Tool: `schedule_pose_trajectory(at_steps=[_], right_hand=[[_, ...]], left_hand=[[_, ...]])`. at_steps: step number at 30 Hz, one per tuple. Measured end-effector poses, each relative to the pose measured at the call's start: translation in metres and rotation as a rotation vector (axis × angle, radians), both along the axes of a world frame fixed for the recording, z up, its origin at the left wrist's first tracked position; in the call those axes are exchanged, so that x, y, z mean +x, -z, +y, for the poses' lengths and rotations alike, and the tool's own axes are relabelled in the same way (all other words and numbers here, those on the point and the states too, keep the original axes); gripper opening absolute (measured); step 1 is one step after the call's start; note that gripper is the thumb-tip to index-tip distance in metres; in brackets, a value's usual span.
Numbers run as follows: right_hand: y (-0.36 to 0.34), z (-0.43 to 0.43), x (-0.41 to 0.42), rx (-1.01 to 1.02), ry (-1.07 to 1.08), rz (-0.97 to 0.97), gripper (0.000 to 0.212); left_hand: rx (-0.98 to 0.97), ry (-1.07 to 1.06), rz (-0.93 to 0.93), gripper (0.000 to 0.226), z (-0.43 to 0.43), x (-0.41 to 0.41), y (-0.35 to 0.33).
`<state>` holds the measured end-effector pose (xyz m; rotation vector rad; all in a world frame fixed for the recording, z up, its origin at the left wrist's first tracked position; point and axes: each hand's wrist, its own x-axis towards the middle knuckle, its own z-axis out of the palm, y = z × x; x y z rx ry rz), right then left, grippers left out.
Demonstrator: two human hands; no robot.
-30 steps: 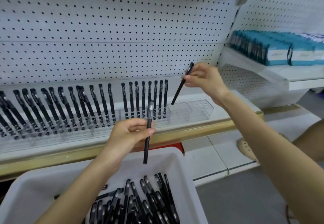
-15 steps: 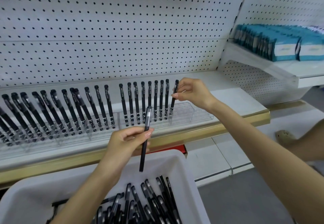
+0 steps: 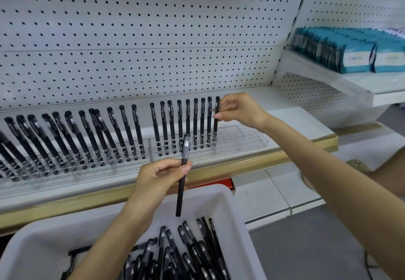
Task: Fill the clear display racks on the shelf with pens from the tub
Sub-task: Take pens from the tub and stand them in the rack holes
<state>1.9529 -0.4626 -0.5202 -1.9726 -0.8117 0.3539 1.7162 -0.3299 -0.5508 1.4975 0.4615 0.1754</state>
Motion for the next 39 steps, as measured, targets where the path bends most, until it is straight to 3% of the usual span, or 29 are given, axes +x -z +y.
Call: schedule_pose_trajectory(at_steps=[6, 9, 11, 16, 21, 29, 39], right_hand=[[-0.003, -0.003, -0.002, -0.032, 0.008, 0.023, 0.012], [-0.006, -0.008, -0.002, -0.105, 0.004, 0.032, 0.037], [-0.01, -0.015, -0.005, -0.121, 0.034, 0.027, 0.041], [-0.022, -0.037, -0.039, -0.001, 0.024, 0.032, 0.02], [-0.02, -0.041, -0.085, 0.052, -0.158, 0.205, 0.034], [-0.01, -0.037, -0.107, 0.275, -0.258, 0.485, 0.024], [-0.013, -0.044, -0.11, 0.385, -0.136, 0.425, 0.019]], left_hand=[[0.01, -0.012, -0.013, 0.018, 0.002, 0.001, -0.003], [0.014, -0.008, -0.022, 0.02, -0.001, 0.002, -0.006], [-0.005, -0.015, -0.031, 0.025, -0.003, 0.003, -0.007], [-0.03, 0.034, -0.063, 0.015, -0.012, 0.004, -0.003], [-0.065, 0.116, -0.077, 0.017, -0.026, 0.004, -0.004], [-0.117, 0.199, -0.116, 0.022, -0.037, -0.001, -0.008], [-0.053, 0.142, -0.137, 0.008, -0.043, -0.002, -0.007]])
